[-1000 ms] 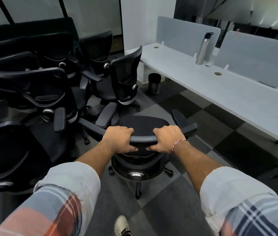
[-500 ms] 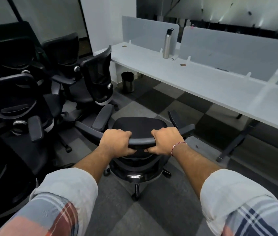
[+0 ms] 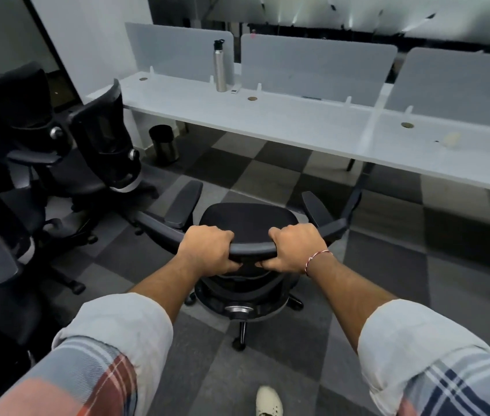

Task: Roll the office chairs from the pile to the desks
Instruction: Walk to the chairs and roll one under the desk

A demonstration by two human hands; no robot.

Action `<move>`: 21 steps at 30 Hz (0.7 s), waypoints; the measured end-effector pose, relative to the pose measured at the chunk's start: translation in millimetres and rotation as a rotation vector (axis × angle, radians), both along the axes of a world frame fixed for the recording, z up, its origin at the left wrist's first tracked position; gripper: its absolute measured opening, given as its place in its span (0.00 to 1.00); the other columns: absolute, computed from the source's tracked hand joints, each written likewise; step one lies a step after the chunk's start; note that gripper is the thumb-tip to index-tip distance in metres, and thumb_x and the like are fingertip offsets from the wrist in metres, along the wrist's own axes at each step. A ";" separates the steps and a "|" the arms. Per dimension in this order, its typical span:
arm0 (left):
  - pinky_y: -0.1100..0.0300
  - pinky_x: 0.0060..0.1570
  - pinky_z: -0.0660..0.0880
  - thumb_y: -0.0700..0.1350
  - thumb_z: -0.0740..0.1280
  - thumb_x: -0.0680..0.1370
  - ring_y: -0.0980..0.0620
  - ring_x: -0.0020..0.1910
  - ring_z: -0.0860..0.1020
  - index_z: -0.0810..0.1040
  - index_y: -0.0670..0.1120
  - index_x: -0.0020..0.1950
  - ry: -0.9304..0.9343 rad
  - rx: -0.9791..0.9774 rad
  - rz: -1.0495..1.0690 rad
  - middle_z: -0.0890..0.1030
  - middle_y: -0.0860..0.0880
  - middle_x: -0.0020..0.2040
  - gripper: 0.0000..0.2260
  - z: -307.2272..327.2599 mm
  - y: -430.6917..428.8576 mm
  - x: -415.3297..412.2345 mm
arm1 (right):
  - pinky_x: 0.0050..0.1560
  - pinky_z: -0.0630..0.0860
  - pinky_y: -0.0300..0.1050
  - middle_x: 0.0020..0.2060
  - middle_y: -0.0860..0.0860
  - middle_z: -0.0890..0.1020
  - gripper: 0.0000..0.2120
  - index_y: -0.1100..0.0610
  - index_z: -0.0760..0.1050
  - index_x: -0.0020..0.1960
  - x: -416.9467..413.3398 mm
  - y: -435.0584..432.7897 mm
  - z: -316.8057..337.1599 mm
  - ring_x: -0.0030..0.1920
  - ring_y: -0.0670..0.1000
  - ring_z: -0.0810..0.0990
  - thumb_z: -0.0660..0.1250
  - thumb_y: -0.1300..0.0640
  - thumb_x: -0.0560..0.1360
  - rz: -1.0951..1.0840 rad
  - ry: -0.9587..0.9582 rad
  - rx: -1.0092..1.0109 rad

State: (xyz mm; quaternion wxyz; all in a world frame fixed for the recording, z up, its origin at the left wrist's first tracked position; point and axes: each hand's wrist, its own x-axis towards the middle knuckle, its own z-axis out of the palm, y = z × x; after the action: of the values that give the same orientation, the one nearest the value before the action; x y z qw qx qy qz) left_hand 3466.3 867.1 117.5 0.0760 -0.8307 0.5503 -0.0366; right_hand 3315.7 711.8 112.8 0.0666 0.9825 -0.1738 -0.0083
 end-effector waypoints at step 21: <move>0.56 0.34 0.68 0.70 0.63 0.71 0.52 0.35 0.76 0.71 0.53 0.44 0.022 0.015 -0.527 0.74 0.55 0.34 0.20 -0.7 -76.6 -123.5 | 0.37 0.73 0.47 0.31 0.45 0.74 0.27 0.51 0.68 0.43 -185.1 -2.3 0.1 0.34 0.51 0.77 0.61 0.26 0.67 -0.426 0.015 -0.023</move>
State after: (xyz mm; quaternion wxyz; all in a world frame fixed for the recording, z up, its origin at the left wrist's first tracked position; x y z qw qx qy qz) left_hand 3342.8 790.4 116.8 0.0642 -0.6584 0.7488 -0.0420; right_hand 3130.6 709.4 112.9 0.0760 0.9226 -0.3773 -0.0277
